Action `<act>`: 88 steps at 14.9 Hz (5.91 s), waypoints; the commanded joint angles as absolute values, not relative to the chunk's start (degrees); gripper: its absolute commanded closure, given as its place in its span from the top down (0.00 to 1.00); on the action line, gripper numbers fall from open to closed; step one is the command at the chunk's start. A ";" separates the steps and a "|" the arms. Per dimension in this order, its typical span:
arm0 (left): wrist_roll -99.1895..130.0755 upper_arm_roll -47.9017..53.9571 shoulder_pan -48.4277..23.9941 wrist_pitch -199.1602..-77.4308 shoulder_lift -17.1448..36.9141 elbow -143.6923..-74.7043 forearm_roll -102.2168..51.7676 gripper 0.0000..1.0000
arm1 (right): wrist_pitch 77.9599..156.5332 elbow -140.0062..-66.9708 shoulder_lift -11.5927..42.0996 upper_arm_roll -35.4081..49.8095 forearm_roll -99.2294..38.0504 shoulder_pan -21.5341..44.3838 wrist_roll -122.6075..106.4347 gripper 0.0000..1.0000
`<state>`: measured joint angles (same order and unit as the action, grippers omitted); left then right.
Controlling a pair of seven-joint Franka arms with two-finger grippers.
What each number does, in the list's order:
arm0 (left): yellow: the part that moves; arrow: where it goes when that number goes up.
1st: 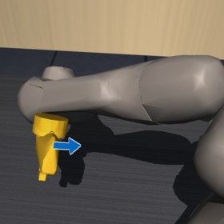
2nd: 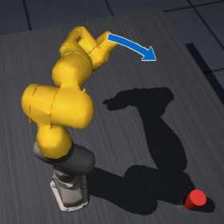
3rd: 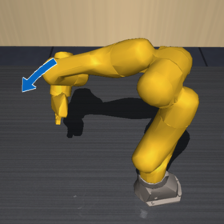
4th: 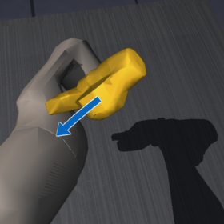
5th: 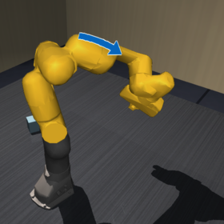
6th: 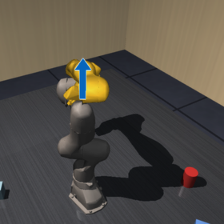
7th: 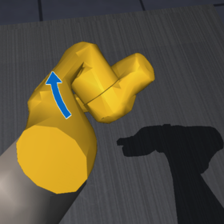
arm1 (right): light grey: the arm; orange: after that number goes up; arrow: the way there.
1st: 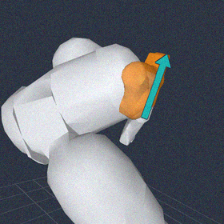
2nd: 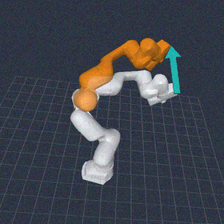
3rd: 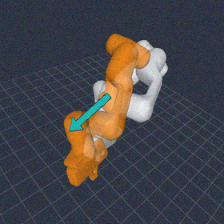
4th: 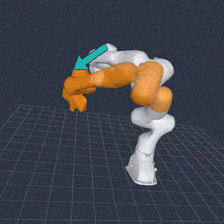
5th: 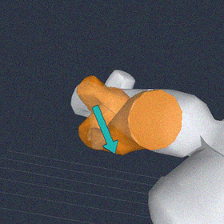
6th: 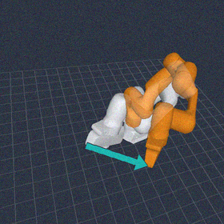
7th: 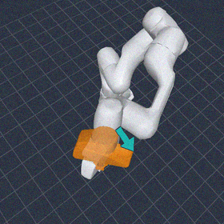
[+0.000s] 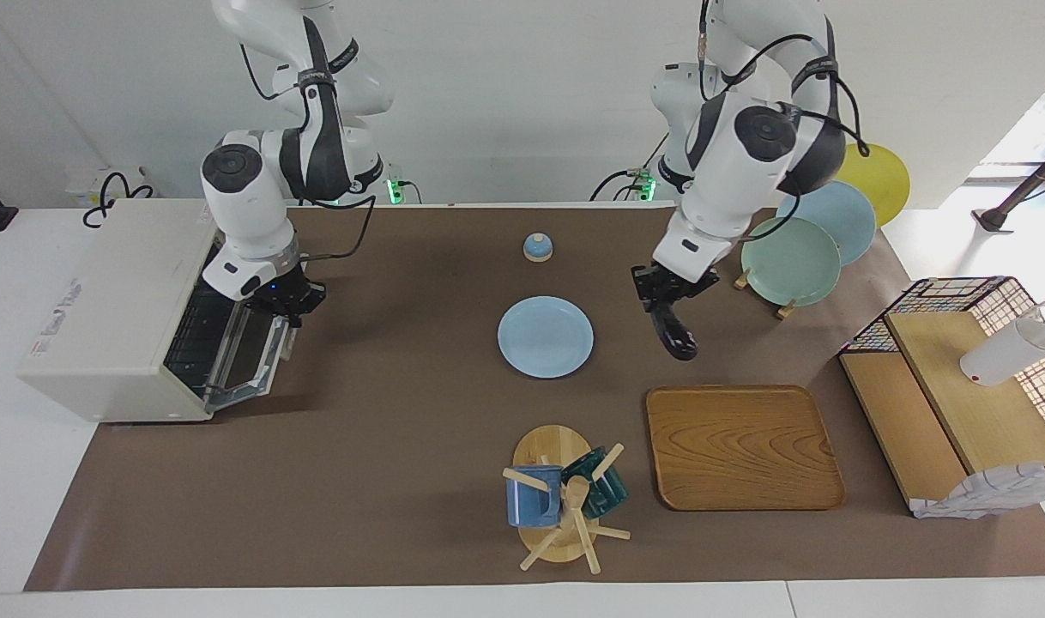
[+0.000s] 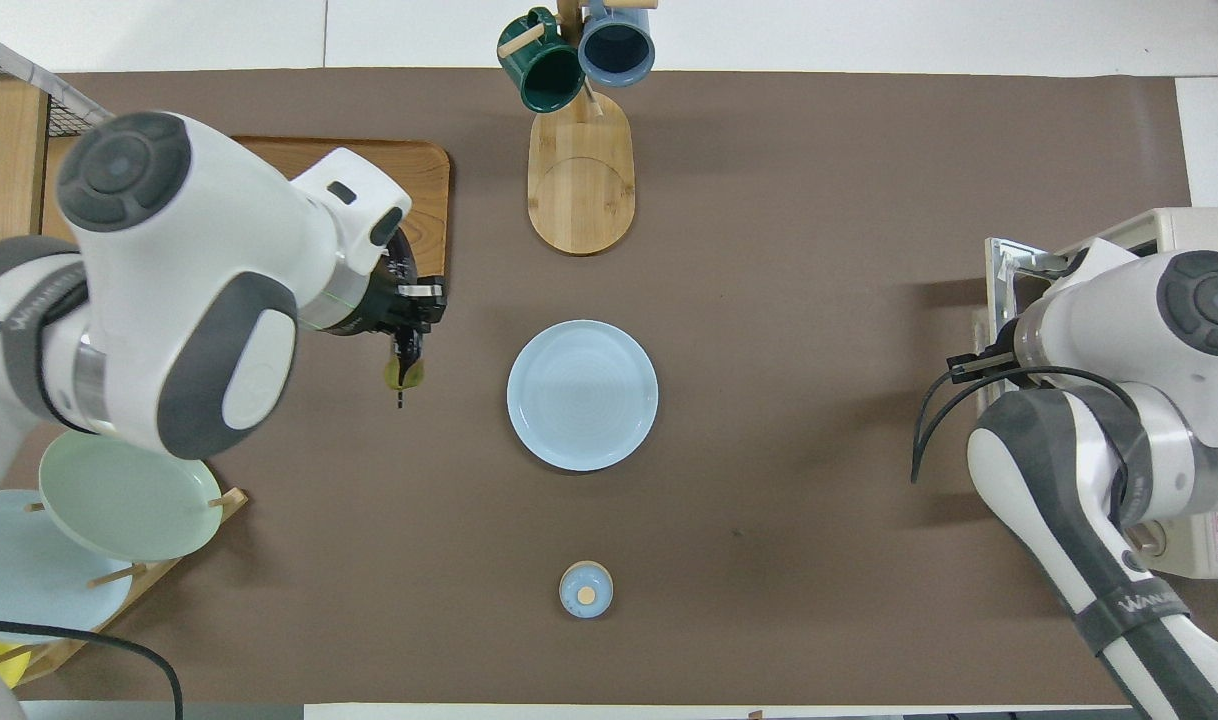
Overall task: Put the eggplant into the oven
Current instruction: 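Carry the eggplant over the blue plate while the right gripper opens the oven, then release the eggplant on the plate while the right gripper reaches the plate, then grasp the eggplant on the blue plate with the right gripper and lift, then carry the eggplant into the open oven with the right gripper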
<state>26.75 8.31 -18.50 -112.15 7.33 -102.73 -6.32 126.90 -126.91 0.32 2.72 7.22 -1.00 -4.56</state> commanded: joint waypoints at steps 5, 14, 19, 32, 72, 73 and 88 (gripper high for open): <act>34.28 7.21 -29.79 -129.46 9.74 -113.73 -7.38 0.00 | 136.23 -131.40 2.98 1.32 8.97 -2.55 -3.35 0.00; 36.74 7.03 -33.49 -137.73 17.23 -113.82 -7.21 0.00 | 138.68 -132.97 5.01 1.23 7.03 -0.53 -0.36 0.00; 36.74 7.03 -33.92 -137.02 17.05 -114.17 -7.12 0.00 | 138.96 -132.45 5.10 1.41 6.94 2.72 3.95 0.00; 26.65 6.86 -21.46 -115.26 10.20 -103.12 -6.86 1.00 | 125.53 -118.59 5.09 2.54 -4.13 10.53 4.66 1.00; 1.84 3.34 -3.87 -88.77 -0.35 -92.90 -1.05 1.00 | 143.17 -103.36 27.78 2.81 5.10 44.03 45.00 0.25; 1.85 3.25 -3.87 -88.77 -0.35 -92.90 -1.05 1.00 | 142.74 -103.27 27.69 2.81 5.18 44.12 45.00 0.10; 1.76 3.08 -3.69 -89.30 -0.35 -92.90 -1.05 1.00 | 104.70 -101.84 11.80 2.11 13.27 27.35 18.90 0.00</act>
